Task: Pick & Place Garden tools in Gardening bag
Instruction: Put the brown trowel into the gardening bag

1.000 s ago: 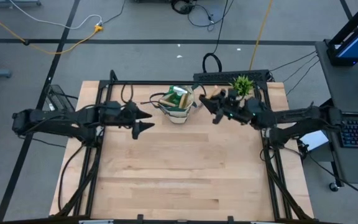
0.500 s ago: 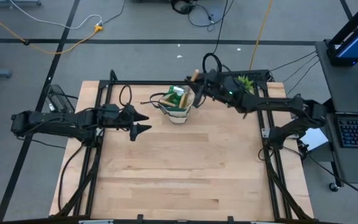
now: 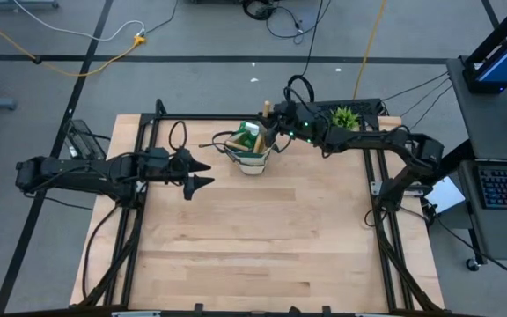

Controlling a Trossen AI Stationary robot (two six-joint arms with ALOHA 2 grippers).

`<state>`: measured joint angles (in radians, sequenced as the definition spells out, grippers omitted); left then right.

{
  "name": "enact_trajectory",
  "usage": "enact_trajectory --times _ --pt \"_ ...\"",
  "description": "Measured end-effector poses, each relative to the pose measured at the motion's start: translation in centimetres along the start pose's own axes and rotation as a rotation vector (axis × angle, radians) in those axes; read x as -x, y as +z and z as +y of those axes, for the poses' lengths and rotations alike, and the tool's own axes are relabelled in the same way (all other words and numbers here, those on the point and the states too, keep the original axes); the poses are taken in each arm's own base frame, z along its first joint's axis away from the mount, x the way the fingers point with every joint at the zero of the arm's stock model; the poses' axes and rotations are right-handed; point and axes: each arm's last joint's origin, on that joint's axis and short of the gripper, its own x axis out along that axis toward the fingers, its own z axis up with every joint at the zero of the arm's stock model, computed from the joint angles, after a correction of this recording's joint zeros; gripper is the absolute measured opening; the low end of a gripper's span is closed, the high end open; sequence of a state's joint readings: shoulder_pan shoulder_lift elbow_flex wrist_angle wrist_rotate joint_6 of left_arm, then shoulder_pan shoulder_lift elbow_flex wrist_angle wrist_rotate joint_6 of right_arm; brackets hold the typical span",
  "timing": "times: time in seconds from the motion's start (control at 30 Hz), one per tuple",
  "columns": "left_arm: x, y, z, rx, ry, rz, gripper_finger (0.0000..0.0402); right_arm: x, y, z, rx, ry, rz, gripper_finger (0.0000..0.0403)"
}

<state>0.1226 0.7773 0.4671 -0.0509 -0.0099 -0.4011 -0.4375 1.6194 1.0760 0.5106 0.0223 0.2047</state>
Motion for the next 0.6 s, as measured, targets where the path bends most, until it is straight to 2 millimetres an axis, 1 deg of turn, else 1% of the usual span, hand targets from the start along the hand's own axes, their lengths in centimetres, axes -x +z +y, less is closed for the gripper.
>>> enact_trajectory --times 0.23,0.6 --pt "0.0 0.0 0.0 0.004 0.000 0.000 0.0266 -0.7 -1.6 -0.4 -0.021 -0.019 0.078 0.0055" --pt "0.0 0.0 0.0 0.004 0.001 0.001 0.0266 -1.2 -2.7 -0.5 -0.071 -0.028 0.115 0.0055"
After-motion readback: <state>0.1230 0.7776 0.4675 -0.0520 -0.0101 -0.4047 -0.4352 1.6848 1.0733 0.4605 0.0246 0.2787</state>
